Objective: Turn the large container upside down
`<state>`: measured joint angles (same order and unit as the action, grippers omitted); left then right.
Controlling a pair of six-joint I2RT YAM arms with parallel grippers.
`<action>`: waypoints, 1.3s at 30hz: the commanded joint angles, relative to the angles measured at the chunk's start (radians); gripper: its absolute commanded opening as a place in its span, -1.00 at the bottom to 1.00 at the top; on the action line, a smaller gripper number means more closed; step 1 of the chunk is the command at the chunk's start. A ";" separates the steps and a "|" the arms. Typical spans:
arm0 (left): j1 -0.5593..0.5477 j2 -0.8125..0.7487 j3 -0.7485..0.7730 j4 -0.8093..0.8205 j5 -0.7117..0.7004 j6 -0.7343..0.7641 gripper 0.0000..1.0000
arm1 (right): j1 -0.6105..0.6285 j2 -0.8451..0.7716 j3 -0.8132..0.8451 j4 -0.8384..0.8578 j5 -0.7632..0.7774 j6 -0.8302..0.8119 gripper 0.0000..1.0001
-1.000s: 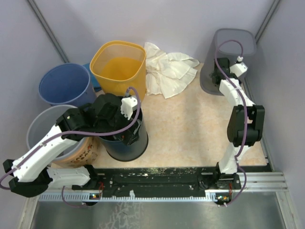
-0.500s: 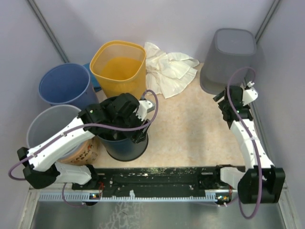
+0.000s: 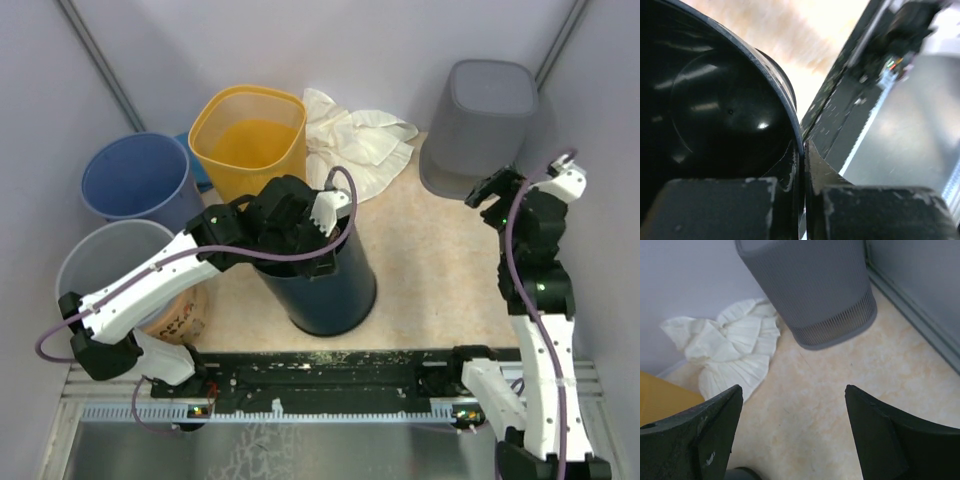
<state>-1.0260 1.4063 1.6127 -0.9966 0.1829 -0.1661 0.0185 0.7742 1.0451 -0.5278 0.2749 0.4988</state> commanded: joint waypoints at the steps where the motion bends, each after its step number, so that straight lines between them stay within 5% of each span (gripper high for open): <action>1: -0.016 -0.006 0.058 0.443 0.212 -0.155 -1.00 | 0.004 -0.030 0.175 -0.077 -0.031 -0.134 0.65; 10: 0.116 -0.059 -0.174 0.840 0.215 -0.446 -1.00 | 0.003 0.034 0.316 -0.219 -0.352 -0.137 0.66; 17: 0.255 -0.208 -0.525 1.047 0.257 -0.648 -1.00 | 0.003 0.069 0.229 -0.074 -0.735 0.023 0.64; 21: 0.279 -0.330 -0.666 1.011 0.185 -0.656 -1.00 | 0.002 0.051 0.072 0.082 -0.909 0.176 0.60; 39: 0.314 -0.461 -1.015 0.926 0.129 -0.684 -1.00 | 0.003 -0.175 -0.236 -0.066 -0.750 0.101 0.63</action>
<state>-0.7132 0.9447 0.6819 0.1661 0.3729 -0.8928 0.0185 0.6323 0.8219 -0.5713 -0.5354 0.6220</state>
